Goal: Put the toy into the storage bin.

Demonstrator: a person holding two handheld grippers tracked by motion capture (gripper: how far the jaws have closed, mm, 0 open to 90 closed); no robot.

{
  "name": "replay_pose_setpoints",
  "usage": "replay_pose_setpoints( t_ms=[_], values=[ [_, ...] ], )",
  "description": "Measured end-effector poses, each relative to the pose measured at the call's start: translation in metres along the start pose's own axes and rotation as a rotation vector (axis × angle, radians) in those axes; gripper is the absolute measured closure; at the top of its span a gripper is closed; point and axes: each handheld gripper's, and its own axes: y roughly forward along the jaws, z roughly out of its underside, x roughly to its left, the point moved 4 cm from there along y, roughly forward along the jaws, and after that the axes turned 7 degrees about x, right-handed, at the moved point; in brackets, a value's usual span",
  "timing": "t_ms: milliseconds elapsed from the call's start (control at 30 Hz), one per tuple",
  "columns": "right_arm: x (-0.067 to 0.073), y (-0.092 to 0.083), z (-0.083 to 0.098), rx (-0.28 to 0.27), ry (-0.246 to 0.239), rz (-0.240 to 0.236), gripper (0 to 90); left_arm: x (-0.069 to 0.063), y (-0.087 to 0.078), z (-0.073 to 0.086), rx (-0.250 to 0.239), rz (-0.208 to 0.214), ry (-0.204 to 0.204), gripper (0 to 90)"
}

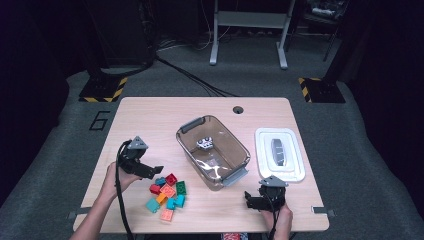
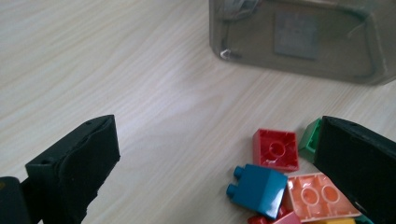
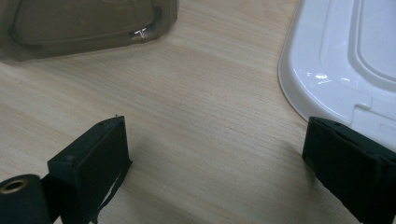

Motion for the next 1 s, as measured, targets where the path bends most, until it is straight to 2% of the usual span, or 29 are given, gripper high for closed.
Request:
replay_pose_setpoints(
  t_ms=[100,233,433,600,667,867,1000],
  values=[
    [0.000,0.000,0.000,-0.001,0.001,0.000,6.2,0.000,0.005,0.009,0.009,-0.013,-0.010,0.1],
    [0.000,0.000,0.000,-0.001,0.001,0.000,6.2,-0.002,0.012,0.017,0.021,-0.001,-0.022,0.2],
    [0.000,0.000,0.000,0.000,0.001,0.000,6.3,-0.010,0.029,0.027,0.058,0.010,-0.014,1.0],
    [0.000,0.000,0.000,-0.001,0.004,-0.002,6.5,-0.013,0.038,0.033,0.084,0.038,-0.024,3.4],
    [0.000,0.000,0.000,-0.001,0.003,-0.002,6.4,-0.013,0.039,0.035,0.078,0.029,-0.027,9.5],
    [0.000,0.000,0.000,-0.001,0.003,-0.002,6.5,-0.011,0.035,0.040,0.077,0.087,-0.029,34.4],
    [0.000,0.000,0.000,-0.001,0.004,-0.002,6.5,-0.015,0.037,0.041,0.092,0.093,0.006,47.2]
  ],
)
